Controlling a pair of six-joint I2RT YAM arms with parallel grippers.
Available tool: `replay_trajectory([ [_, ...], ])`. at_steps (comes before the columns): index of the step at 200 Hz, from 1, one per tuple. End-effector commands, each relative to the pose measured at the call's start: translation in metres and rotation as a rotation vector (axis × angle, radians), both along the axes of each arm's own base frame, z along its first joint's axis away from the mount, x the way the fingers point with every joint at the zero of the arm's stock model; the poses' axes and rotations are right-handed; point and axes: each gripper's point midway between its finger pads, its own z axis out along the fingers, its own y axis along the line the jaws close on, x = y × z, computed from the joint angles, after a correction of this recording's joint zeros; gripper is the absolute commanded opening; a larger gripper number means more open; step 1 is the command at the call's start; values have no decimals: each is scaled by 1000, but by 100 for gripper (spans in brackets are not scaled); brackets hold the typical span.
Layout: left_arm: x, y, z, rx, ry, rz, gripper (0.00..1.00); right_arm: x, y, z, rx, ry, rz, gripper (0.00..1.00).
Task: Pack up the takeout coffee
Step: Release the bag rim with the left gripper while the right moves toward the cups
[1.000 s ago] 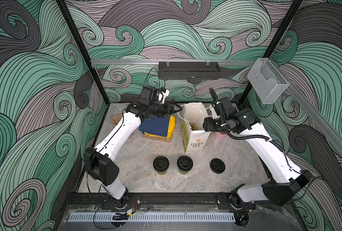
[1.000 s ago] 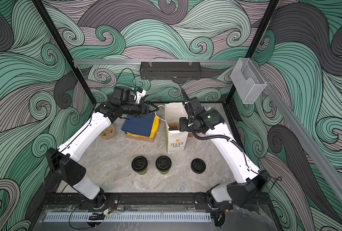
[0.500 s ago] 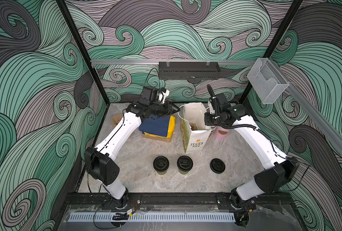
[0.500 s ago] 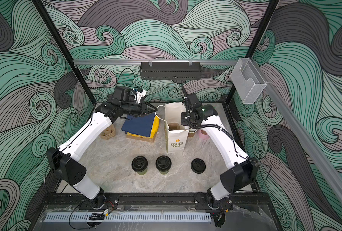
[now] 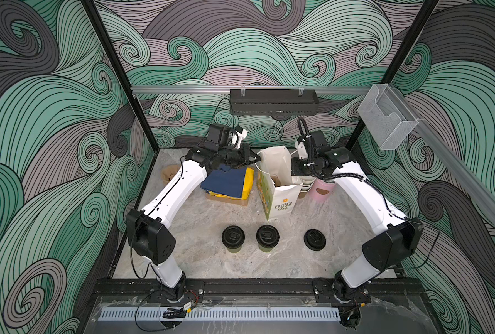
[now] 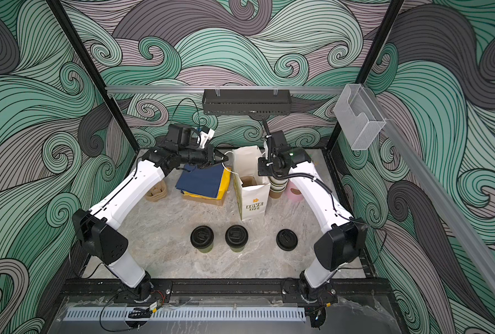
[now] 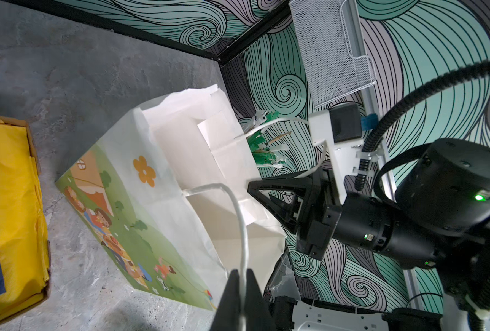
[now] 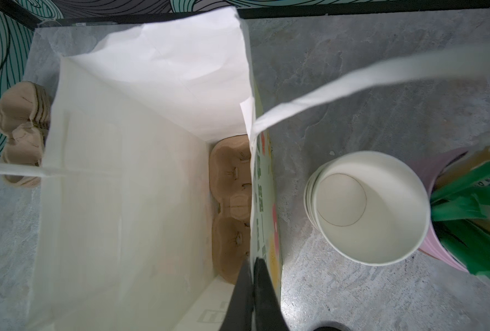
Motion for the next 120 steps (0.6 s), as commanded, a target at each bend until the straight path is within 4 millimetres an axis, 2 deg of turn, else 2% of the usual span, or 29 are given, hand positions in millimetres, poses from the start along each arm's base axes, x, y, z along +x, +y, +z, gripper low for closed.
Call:
replay_trajectory([
  [1, 0, -2, 17, -17, -49, -10, 5, 5, 12, 8, 51, -12, 53, 0],
  [20, -1, -1, 16, -15, -49, -4, 0, 5, 16, 5, 62, 0, 70, 0],
  [37, -2, 2, 16, -8, -50, 6, 0, 6, 15, 4, 51, -2, 68, 0],
  [55, -3, 4, 12, 6, -42, 14, 1, 4, 11, 8, 41, -7, 55, 14],
  [67, -4, 6, 9, 17, -38, 22, 10, 1, 8, 13, 32, -6, 51, 32],
  [73, -4, 8, 8, 26, -39, 27, 16, -3, 6, 17, 28, -4, 54, 38],
  [95, -5, 15, 12, 44, -63, 52, 42, -22, -3, 39, 6, -8, 70, 51],
  [120, -7, 20, 25, 31, -107, 75, 57, -52, -13, 60, 9, -10, 84, 55],
])
